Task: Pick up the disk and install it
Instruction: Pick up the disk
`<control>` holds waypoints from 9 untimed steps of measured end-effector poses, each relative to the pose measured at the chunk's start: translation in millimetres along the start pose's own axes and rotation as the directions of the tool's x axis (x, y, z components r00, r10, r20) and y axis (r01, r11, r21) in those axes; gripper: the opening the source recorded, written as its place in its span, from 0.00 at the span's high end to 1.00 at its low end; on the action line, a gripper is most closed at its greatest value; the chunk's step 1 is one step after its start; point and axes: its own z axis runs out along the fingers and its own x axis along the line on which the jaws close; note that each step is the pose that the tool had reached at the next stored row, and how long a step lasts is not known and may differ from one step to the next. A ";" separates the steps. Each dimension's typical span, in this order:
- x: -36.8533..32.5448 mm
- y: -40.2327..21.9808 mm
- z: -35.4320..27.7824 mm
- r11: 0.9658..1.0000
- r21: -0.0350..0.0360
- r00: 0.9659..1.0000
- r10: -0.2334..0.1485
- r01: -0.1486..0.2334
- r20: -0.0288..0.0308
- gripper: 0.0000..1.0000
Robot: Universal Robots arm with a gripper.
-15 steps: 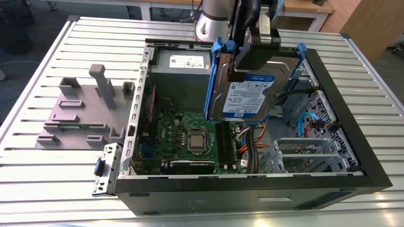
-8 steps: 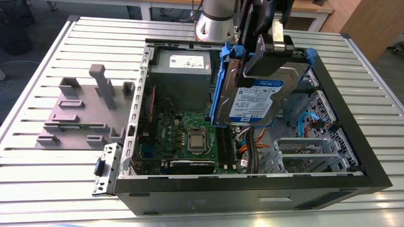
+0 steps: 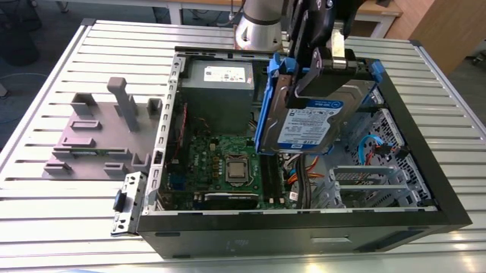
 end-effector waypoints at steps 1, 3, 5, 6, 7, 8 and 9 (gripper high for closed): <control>0.4 -0.1 0.2 1.000 0.000 1.000 0.003 -0.003 0.002 0.63; 1.4 -0.4 0.6 1.000 0.000 1.000 0.010 -0.010 0.006 0.63; 2.5 -1.2 0.9 1.000 0.000 1.000 0.014 -0.014 0.009 0.63; 3.2 -2.1 1.1 1.000 0.000 1.000 0.014 -0.014 0.012 0.63; 3.8 -3.5 1.2 1.000 0.000 1.000 0.014 -0.014 0.014 0.63; 4.4 -5.1 1.3 1.000 0.000 1.000 0.014 -0.014 0.015 0.63; 5.0 -6.7 1.4 1.000 0.000 1.000 0.014 -0.014 0.017 0.63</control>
